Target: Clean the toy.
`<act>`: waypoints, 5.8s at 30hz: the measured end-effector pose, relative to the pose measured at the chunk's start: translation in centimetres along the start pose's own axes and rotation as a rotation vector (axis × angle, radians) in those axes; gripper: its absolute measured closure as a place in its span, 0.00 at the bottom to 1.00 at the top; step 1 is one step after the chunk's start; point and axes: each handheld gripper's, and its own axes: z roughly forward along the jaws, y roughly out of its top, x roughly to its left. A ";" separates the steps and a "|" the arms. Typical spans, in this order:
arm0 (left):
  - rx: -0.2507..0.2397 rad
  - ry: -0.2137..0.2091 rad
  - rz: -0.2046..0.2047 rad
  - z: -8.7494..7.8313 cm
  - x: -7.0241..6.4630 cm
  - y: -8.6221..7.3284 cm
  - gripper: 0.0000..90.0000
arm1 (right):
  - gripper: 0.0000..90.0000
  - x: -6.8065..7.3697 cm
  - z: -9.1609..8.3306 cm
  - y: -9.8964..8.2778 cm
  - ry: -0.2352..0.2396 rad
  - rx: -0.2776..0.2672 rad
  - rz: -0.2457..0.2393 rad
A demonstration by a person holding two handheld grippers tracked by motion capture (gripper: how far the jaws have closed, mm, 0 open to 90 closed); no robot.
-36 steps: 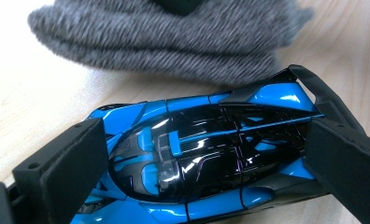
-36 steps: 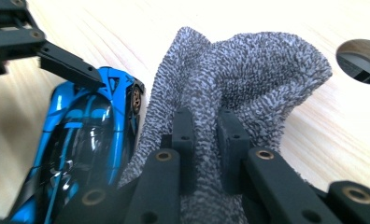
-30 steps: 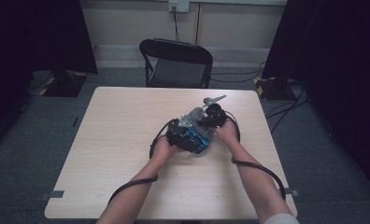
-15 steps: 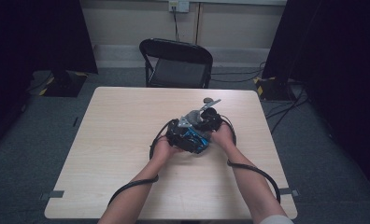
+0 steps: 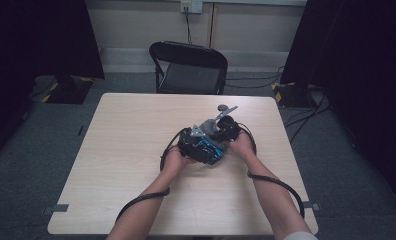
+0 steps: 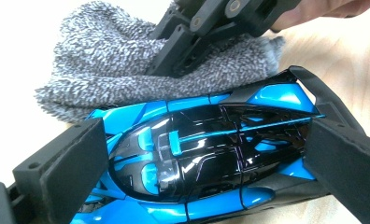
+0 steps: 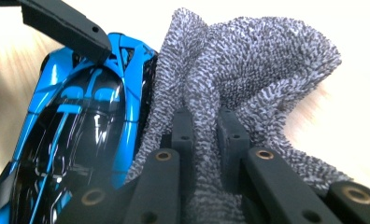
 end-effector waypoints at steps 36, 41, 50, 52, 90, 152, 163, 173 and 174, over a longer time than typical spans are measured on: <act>0.023 0.002 -0.003 0.1 -0.3 0.3 0.00 | 0.89 0.4 -4.4 -5.8 0.050 -0.023 0.052; 0.026 0.002 -0.004 0.1 -0.3 0.4 0.00 | 0.89 0.7 -5.1 -6.6 0.051 -0.018 0.054; 0.025 0.003 -0.004 0.1 -0.3 0.4 0.00 | 0.89 1.3 -6.3 -7.8 0.050 -0.001 0.040; 0.027 0.003 -0.004 0.1 -0.3 0.4 0.00 | 0.89 1.4 -6.6 -8.1 0.052 0.005 0.039; 0.024 0.010 -0.009 0.0 -0.4 0.3 0.00 | 0.89 0.3 -11.9 -9.8 -0.042 -0.138 0.135; -0.007 0.011 -0.013 -0.1 -0.4 -0.1 0.01 | 0.89 0.5 -0.6 -1.0 0.004 -0.017 0.019; -0.005 0.010 -0.014 -0.1 -0.3 -0.1 0.01 | 0.89 0.0 -1.3 -2.0 0.048 -0.022 0.018; 0.000 0.010 -0.009 -0.1 -0.3 -0.1 0.01 | 0.89 -0.2 -2.1 -2.9 0.069 -0.021 0.016; 0.002 0.011 -0.008 -0.1 -0.3 0.0 0.01 | 0.89 -0.2 -2.2 -3.0 0.070 -0.020 0.020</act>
